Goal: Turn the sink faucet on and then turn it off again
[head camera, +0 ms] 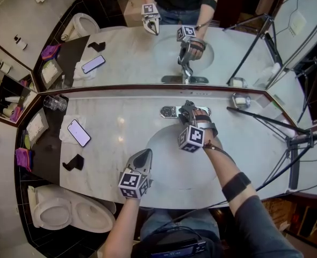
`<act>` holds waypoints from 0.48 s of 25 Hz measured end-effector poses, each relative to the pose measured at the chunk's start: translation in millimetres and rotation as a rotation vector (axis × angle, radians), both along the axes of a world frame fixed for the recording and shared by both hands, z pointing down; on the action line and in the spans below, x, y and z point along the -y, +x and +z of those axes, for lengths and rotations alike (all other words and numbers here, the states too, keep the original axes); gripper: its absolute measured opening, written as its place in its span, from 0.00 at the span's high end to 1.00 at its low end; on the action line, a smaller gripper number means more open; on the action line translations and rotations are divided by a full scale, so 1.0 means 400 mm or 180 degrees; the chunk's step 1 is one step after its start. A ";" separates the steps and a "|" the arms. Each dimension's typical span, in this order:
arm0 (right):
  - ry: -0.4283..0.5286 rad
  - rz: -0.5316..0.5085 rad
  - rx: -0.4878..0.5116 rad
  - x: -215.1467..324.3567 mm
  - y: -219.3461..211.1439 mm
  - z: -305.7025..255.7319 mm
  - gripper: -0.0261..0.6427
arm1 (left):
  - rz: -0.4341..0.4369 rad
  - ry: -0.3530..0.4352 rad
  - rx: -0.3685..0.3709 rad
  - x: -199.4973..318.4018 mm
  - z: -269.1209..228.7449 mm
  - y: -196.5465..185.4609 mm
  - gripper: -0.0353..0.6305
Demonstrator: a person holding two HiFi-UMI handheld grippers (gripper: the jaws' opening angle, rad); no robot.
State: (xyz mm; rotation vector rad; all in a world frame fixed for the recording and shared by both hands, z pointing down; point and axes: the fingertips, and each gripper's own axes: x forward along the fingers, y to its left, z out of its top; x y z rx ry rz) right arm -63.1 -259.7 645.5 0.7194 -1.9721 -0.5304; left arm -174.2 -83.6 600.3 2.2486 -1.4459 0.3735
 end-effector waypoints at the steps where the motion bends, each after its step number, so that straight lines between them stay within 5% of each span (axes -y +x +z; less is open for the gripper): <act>1: 0.0012 0.0000 -0.0013 -0.001 0.001 -0.001 0.72 | 0.0001 -0.0004 -0.0004 0.000 0.002 0.000 0.94; 12: 0.0143 -0.0188 -0.0231 -0.007 -0.005 0.010 0.78 | 0.0021 -0.0035 -0.0051 0.005 0.018 0.013 0.94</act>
